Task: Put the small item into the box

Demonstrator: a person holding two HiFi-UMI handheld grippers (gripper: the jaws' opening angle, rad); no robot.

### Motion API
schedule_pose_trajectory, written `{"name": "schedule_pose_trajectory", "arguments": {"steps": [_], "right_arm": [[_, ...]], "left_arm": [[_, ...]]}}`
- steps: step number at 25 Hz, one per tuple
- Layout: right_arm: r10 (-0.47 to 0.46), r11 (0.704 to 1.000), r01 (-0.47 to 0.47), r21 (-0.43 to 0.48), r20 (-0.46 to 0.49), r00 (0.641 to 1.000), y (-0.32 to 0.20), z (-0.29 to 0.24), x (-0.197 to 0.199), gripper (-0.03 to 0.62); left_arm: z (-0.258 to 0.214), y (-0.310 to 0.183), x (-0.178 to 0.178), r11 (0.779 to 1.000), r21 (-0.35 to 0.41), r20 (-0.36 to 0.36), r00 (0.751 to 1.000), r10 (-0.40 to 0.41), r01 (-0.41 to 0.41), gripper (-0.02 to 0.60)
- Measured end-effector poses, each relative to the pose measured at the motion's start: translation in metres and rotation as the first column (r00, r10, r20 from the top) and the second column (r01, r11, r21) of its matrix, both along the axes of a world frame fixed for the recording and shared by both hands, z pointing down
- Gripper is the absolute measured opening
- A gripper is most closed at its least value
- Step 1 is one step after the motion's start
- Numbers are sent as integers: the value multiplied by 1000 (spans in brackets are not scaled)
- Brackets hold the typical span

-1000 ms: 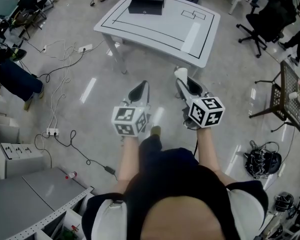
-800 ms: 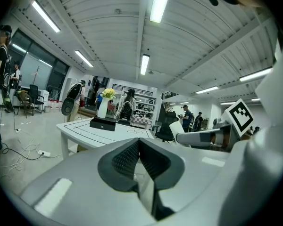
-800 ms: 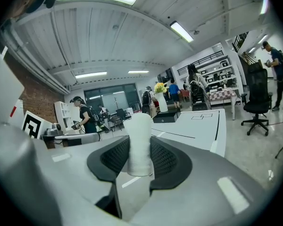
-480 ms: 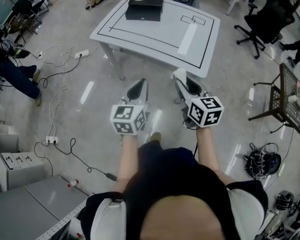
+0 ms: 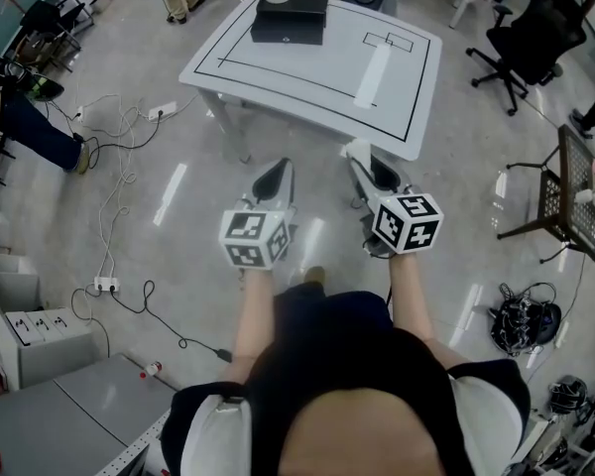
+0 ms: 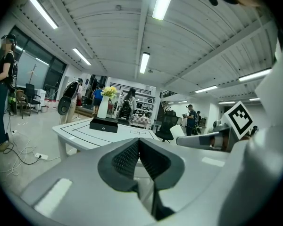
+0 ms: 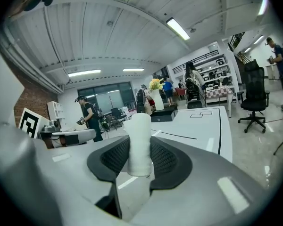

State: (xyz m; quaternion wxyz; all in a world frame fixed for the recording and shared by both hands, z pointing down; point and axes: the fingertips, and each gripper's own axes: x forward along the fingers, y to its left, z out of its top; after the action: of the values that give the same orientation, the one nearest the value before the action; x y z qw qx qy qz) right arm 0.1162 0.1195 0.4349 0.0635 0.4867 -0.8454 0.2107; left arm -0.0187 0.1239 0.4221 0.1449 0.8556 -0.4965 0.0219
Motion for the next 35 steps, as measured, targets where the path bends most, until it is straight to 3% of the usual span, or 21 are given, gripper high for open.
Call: {"name": "schedule_pose_trajectory", "arguments": {"steps": [9,35], "right_arm": [[39,999,-38,-8,8,999,-10,8,1,137],[-4,1000,4,-25,1,1000,-14,9,-17,137]], "left_arm": [[8,-13,-3,1000,-6,7,1000,29,-29,9],[18,-14,-14,999,-39,-9,1000,4,-4,8]]}}
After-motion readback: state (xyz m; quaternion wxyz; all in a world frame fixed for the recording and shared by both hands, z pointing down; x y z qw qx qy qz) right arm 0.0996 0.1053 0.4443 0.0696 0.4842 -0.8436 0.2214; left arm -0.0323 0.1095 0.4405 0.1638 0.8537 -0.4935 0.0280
